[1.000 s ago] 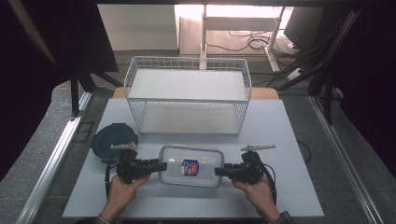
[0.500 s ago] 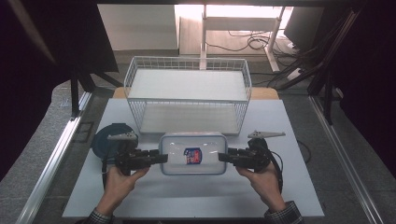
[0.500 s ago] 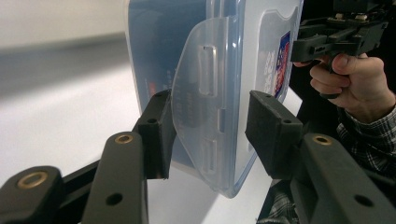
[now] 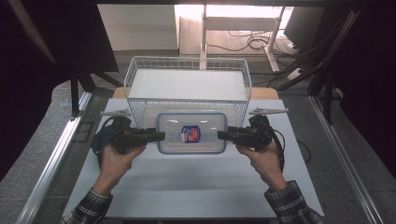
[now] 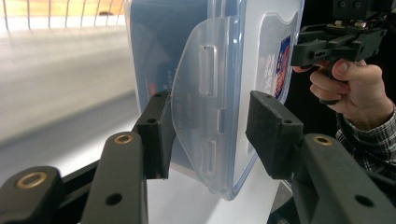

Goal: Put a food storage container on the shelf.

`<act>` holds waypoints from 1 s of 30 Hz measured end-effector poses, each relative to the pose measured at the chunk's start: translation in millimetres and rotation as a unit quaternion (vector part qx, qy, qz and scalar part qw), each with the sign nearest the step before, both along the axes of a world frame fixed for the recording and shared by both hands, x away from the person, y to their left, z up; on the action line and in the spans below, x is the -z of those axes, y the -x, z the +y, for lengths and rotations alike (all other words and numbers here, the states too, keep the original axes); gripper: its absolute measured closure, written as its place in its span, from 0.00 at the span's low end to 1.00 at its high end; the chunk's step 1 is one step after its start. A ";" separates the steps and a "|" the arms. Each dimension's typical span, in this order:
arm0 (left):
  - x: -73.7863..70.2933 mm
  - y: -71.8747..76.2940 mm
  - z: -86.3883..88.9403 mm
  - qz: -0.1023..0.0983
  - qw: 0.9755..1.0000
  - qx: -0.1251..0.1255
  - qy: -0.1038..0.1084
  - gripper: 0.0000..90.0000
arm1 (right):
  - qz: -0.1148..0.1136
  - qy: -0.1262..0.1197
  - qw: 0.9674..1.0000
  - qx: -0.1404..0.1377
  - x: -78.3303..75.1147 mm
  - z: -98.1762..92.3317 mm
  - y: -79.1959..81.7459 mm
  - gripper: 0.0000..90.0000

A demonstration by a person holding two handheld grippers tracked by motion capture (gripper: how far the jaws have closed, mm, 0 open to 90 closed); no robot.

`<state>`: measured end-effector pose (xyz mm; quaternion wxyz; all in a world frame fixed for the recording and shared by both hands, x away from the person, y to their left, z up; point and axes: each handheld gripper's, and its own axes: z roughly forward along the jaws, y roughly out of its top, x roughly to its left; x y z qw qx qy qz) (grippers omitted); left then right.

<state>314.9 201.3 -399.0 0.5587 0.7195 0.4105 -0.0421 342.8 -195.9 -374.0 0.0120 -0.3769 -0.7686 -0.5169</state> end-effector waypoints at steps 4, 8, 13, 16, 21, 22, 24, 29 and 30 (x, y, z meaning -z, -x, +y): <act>-13.4 -11.0 3.0 -0.001 1.000 0.002 -0.003 0.58 | -0.007 -0.006 1.000 0.002 -10.3 2.3 -8.8 0.58; -21.5 -22.4 6.6 0.002 1.000 0.001 -0.001 0.58 | -0.009 -0.009 1.000 0.007 -17.4 5.7 -16.7 0.58; -33.9 -34.1 9.6 0.000 1.000 -0.002 0.001 0.58 | -0.009 -0.013 1.000 0.011 -28.6 9.4 -29.4 0.58; -42.1 -40.2 10.8 -0.004 1.000 -0.004 -0.001 0.58 | -0.008 -0.017 1.000 0.012 -38.5 11.3 -39.2 0.58; -58.2 -53.3 12.8 -0.007 1.000 -0.006 -0.003 0.58 | -0.010 -0.022 1.000 0.013 -50.7 12.9 -51.0 0.58; -58.2 -53.3 12.8 -0.007 1.000 -0.006 -0.003 0.58 | -0.010 -0.022 1.000 0.013 -50.7 12.9 -51.0 0.58; -63.2 -58.5 13.9 -0.007 1.000 -0.008 0.000 0.58 | -0.010 -0.023 1.000 0.014 -56.1 14.0 -55.8 0.58; -73.3 -72.4 16.6 -0.004 1.000 -0.012 0.005 0.58 | -0.009 -0.020 1.000 0.015 -70.7 17.3 -72.3 0.58; -73.3 -72.4 16.6 -0.004 1.000 -0.012 0.005 0.58 | -0.009 -0.020 1.000 0.015 -70.7 17.3 -72.3 0.58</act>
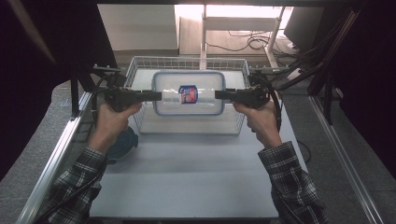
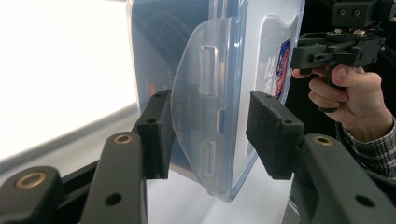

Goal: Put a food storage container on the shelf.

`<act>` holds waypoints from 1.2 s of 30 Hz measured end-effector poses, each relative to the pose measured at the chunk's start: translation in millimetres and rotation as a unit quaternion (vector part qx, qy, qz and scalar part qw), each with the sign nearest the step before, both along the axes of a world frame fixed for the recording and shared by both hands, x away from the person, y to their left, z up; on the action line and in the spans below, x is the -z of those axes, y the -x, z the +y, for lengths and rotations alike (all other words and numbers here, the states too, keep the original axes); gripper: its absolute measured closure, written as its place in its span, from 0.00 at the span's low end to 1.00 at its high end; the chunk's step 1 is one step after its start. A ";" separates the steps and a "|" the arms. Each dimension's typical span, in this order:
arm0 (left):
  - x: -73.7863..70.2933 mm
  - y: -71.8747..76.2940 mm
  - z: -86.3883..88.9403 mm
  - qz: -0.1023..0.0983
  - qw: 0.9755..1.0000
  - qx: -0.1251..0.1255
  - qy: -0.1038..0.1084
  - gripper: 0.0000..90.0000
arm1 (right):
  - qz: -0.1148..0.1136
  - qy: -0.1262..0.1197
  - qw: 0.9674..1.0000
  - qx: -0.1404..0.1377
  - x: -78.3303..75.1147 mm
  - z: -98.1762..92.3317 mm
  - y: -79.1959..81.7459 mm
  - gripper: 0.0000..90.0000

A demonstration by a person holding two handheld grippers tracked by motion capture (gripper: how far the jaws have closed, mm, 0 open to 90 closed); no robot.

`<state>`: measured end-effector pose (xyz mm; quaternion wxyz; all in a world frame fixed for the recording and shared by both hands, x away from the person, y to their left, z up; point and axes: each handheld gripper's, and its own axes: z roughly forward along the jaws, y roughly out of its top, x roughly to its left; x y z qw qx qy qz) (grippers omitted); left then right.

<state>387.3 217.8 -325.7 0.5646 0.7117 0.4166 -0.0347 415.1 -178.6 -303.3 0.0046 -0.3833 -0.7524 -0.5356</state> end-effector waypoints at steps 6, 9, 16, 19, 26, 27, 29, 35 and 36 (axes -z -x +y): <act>-6.9 -13.6 3.6 0.003 1.000 -0.004 0.003 0.58 | 0.001 -0.003 1.000 0.004 -7.3 3.9 -13.6 0.58; -9.0 -18.7 3.8 0.003 1.000 -0.007 0.005 0.58 | 0.003 -0.005 1.000 0.006 -9.1 4.9 -19.2 0.58; -10.1 -35.0 4.9 0.011 1.000 -0.012 0.011 0.58 | 0.006 -0.005 1.000 0.014 -11.0 6.8 -34.3 0.58; -11.4 -42.4 5.6 0.011 1.000 -0.015 0.011 0.58 | 0.010 -0.008 1.000 0.018 -11.5 7.8 -40.5 0.58; -4.6 -54.6 4.9 0.020 1.000 -0.020 0.013 0.58 | 0.020 -0.008 0.999 0.024 -6.4 8.6 -54.0 0.57; -3.1 -56.0 4.6 0.022 0.999 -0.021 0.014 0.57 | 0.022 -0.006 0.999 0.027 -4.9 9.2 -56.0 0.57; -0.7 -58.0 5.0 0.022 0.999 -0.022 0.020 0.57 | 0.021 -0.009 0.999 0.028 -4.4 9.4 -56.5 0.57; 1.4 -60.3 4.6 0.022 0.999 -0.026 0.028 0.57 | 0.027 -0.001 0.999 0.034 -6.5 10.0 -59.0 0.56; 1.8 -60.5 4.7 0.021 0.999 -0.026 0.028 0.56 | 0.026 0.000 0.999 0.035 -6.8 10.5 -58.8 0.56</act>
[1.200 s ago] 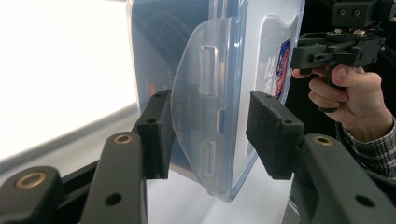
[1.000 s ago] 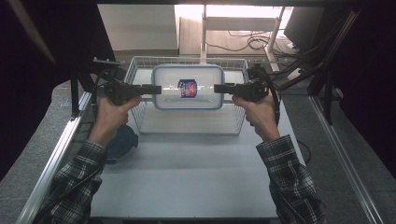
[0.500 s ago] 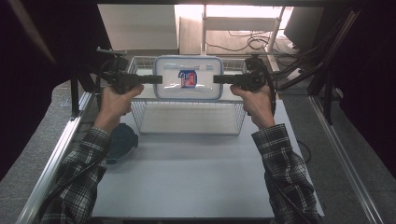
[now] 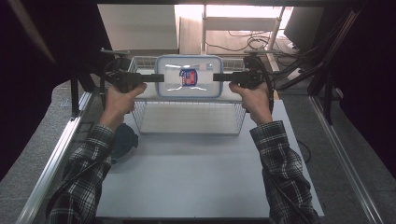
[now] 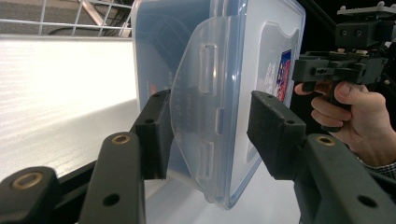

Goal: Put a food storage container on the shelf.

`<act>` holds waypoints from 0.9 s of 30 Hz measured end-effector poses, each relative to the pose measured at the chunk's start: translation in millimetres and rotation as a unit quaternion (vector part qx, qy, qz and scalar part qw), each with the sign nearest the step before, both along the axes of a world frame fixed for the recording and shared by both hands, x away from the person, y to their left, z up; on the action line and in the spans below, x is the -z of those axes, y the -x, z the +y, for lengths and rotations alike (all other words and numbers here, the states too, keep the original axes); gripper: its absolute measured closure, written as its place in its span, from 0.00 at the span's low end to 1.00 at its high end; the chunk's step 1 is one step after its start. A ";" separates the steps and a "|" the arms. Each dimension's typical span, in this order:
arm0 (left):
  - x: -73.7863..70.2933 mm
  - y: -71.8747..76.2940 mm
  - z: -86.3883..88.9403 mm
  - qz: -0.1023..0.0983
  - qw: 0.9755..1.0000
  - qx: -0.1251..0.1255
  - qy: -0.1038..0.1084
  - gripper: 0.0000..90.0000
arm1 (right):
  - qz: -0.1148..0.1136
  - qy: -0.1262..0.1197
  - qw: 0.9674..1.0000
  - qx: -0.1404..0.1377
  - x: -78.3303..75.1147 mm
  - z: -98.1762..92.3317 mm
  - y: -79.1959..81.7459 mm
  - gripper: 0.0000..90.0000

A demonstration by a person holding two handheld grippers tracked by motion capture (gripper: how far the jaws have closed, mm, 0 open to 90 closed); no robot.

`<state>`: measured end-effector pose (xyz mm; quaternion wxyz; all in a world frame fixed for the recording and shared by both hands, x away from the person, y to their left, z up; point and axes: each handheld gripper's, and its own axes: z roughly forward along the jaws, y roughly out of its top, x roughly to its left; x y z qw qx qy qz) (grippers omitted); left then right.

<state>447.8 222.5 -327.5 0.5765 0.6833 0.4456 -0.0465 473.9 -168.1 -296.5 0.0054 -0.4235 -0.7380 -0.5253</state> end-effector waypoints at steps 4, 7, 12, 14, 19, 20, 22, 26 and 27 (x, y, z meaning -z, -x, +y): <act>0.7 0.1 -3.4 -0.011 1.000 -0.004 -0.010 0.49 | -0.011 0.021 1.000 0.007 -1.2 4.0 1.4 0.54; 1.6 -2.1 -4.7 -0.009 1.000 -0.006 -0.025 0.48 | -0.021 0.051 0.998 0.011 -1.4 7.8 1.9 0.56; 11.3 -10.2 1.6 0.013 1.000 -0.004 0.011 0.44 | -0.017 0.061 0.998 0.016 3.9 12.8 -1.9 0.52; 11.5 -11.7 3.1 0.014 1.000 -0.007 0.012 0.44 | -0.012 0.052 0.998 0.016 5.4 11.8 -2.8 0.53; 0.4 -8.6 -2.6 -0.007 0.998 -0.053 -0.043 0.38 | -0.005 0.043 0.999 0.022 6.2 11.4 -0.5 0.55; -1.3 -7.9 -3.5 -0.009 0.997 -0.058 -0.052 0.37 | -0.005 0.043 0.999 0.024 6.1 11.6 0.0 0.54; -5.1 -6.5 -4.9 -0.016 0.995 -0.070 -0.073 0.37 | -0.012 0.048 0.998 0.031 5.1 12.1 1.6 0.55; -7.6 -5.3 -5.2 -0.025 0.992 -0.083 -0.094 0.42 | -0.034 0.060 0.997 0.044 0.7 13.8 5.3 0.56; -7.1 -5.3 -4.6 -0.026 0.993 -0.080 -0.087 0.45 | -0.038 0.064 0.996 0.044 -0.2 14.4 5.8 0.56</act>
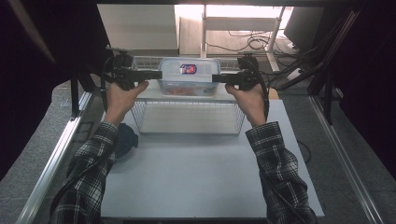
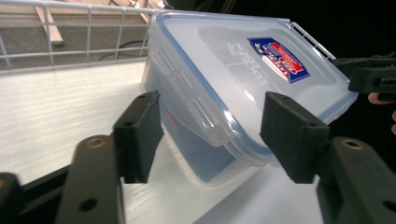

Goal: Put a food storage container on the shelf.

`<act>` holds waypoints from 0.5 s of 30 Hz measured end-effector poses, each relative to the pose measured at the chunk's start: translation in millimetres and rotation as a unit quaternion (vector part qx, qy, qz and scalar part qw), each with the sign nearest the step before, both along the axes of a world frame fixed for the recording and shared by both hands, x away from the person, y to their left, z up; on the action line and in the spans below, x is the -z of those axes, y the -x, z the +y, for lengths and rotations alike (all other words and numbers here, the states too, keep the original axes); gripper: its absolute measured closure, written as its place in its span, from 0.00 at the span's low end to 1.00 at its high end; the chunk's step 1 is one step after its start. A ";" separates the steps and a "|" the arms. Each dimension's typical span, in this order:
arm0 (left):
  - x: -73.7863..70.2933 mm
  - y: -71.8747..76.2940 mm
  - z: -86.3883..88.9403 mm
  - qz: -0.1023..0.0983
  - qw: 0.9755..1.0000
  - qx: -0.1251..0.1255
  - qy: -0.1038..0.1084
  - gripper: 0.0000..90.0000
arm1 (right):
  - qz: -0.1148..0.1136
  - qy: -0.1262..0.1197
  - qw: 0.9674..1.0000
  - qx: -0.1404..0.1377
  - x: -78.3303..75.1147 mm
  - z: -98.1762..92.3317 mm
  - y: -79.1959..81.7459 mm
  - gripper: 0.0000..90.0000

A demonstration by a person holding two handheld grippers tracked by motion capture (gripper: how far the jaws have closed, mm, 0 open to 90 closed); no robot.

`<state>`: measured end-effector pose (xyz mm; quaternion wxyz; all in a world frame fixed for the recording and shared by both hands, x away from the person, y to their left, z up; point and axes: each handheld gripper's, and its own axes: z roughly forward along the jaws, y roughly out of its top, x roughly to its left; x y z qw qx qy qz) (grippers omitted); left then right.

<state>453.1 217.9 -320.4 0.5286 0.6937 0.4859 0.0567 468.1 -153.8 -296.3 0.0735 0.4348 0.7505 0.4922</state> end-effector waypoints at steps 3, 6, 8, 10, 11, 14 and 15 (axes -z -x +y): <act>1.4 0.1 -0.4 -0.004 1.000 0.010 0.017 0.58 | -0.007 0.007 1.000 0.001 -0.7 0.7 1.6 0.57; 1.4 0.4 -1.4 -0.005 1.000 0.013 0.018 0.62 | -0.008 0.007 1.000 0.001 -1.1 0.3 2.3 0.59; 1.4 0.7 -1.0 -0.005 1.000 0.014 0.018 0.62 | -0.008 0.008 1.000 0.000 -1.2 0.2 2.5 0.60; 1.6 1.1 -1.1 -0.006 1.000 0.013 0.018 0.62 | -0.010 0.008 1.000 0.000 -1.5 -0.1 3.1 0.61; 1.6 1.2 -1.2 -0.007 1.000 0.013 0.018 0.62 | -0.010 0.009 1.000 0.000 -1.6 -0.2 3.4 0.61; -0.1 3.1 -3.0 -0.018 1.000 0.008 -0.001 0.59 | -0.013 0.014 1.000 -0.001 -2.8 -0.3 3.8 0.62; -0.6 4.6 -3.6 -0.022 1.000 0.006 -0.009 0.56 | -0.016 0.018 1.000 -0.001 -3.6 -0.2 4.5 0.60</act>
